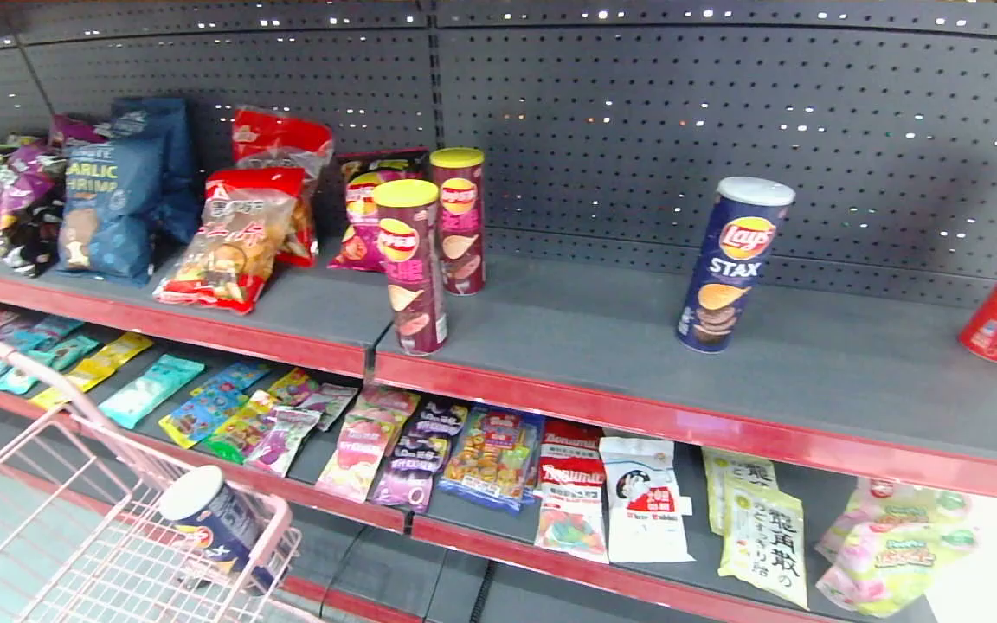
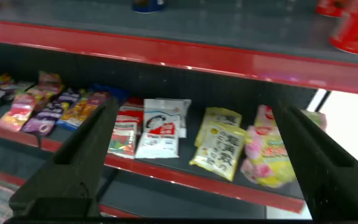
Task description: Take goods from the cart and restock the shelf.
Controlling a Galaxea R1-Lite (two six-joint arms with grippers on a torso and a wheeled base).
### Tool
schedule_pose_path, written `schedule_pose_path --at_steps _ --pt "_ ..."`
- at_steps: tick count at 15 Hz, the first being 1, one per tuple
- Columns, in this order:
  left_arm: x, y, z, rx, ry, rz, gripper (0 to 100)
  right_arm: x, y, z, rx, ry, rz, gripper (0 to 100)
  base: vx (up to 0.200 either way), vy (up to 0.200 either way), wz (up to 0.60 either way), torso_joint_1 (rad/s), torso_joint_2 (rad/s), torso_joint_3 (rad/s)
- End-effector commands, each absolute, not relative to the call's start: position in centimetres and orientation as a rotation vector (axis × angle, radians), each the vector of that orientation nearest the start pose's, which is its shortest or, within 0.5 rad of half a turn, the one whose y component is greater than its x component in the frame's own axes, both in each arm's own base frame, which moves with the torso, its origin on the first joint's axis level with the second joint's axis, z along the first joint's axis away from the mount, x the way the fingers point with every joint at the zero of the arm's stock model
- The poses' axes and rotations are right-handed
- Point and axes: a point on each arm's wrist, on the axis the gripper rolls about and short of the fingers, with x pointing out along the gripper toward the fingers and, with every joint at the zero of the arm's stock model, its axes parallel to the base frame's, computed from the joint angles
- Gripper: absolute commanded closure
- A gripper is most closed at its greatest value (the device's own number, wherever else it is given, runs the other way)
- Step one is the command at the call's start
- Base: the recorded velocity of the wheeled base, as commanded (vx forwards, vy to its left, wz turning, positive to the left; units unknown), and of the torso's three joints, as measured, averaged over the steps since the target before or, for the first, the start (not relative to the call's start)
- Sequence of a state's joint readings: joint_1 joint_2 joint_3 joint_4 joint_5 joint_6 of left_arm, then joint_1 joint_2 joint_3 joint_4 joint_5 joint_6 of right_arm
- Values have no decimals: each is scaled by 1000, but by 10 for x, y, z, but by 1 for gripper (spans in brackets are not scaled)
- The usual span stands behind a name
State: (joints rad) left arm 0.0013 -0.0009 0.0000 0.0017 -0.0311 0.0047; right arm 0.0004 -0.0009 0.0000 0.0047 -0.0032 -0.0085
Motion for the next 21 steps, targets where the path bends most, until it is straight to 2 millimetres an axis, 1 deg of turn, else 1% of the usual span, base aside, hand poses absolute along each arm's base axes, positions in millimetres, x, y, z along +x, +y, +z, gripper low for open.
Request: schedule_pose_path --at_steps 1,5,8,10,17,21 --pt "-23 -1 75 5 1 -29 0 -23 0 75 -9 5 -2 0 0 0 600 17 2 2" --pt "-23 -1 75 5 1 -31 0 -23 0 75 -8 5 -2 0 0 0 600 6 5 4" --pt "-23 -1 75 5 1 -31 0 -23 0 75 -6 5 -2 0 0 0 0 0 0 0" --pt "-23 -1 75 5 1 -31 0 -23 0 75 -6 5 -2 0 0 0 0 -90 222 134" --pt "-23 -1 75 5 1 -31 0 -23 0 76 5 2 -2 0 0 0 0 -145 372 219" --pt "-23 -1 75 8 4 -31 0 -23 0 75 25 3 -8 0 0 0 0 -195 511 312"
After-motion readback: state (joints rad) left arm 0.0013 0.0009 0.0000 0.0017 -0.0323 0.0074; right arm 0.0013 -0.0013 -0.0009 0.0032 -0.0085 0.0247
